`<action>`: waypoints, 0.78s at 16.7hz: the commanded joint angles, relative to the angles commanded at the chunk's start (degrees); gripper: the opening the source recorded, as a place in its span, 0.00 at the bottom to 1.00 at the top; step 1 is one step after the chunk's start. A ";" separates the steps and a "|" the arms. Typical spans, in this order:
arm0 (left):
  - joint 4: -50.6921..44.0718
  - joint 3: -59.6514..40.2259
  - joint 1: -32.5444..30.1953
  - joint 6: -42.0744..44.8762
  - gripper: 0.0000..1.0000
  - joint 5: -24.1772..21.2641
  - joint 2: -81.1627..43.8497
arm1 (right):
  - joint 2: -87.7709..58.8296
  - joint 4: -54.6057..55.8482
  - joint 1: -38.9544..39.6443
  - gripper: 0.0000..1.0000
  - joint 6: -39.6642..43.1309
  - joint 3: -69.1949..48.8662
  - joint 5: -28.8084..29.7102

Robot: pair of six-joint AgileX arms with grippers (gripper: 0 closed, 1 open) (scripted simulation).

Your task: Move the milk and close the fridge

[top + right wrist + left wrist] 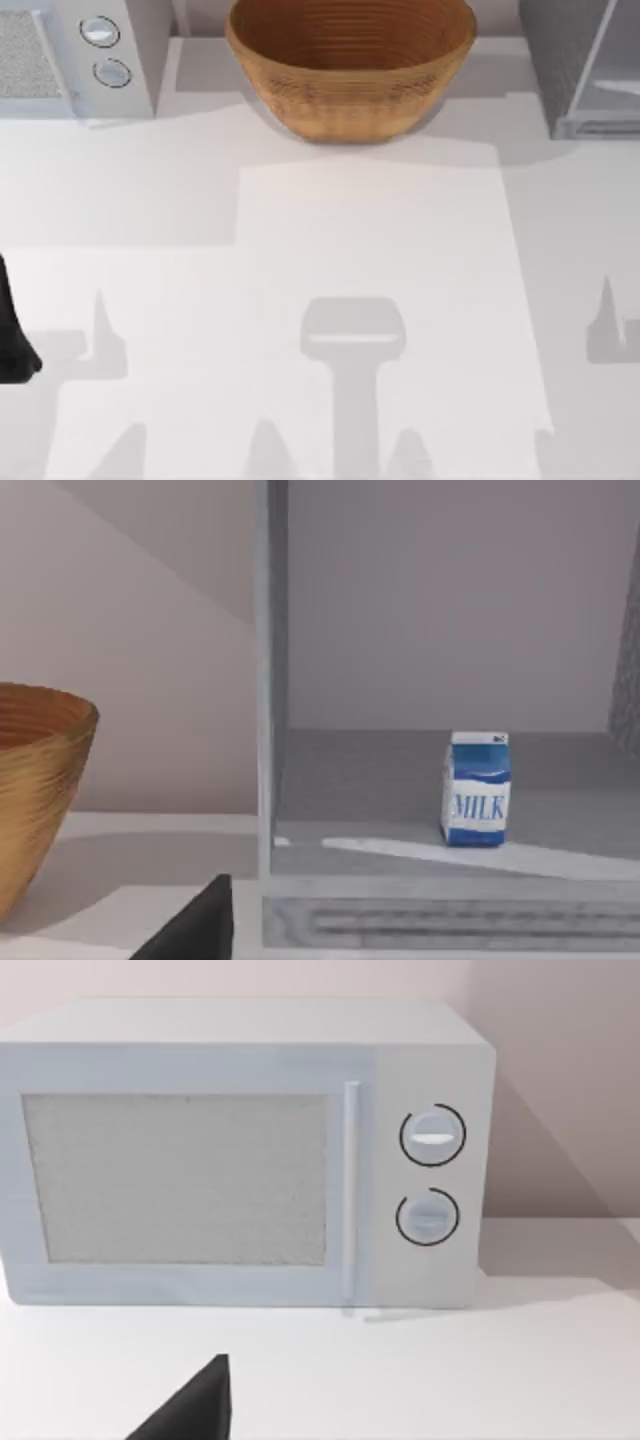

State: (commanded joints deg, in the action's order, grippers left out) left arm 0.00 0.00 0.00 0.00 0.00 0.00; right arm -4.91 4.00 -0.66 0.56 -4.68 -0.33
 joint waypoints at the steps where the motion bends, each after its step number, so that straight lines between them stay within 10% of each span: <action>1: 0.00 0.00 0.00 0.00 1.00 0.00 0.00 | 2.10 -1.67 0.27 1.00 -0.22 1.97 0.15; 13: 0.00 0.00 0.00 0.00 1.00 0.00 0.00 | 9.99 -10.03 0.58 1.00 -0.39 0.07 0.25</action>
State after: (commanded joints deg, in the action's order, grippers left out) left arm 0.00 0.00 0.00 0.00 0.00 0.00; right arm 5.08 -6.03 -0.08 0.18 -4.62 -0.08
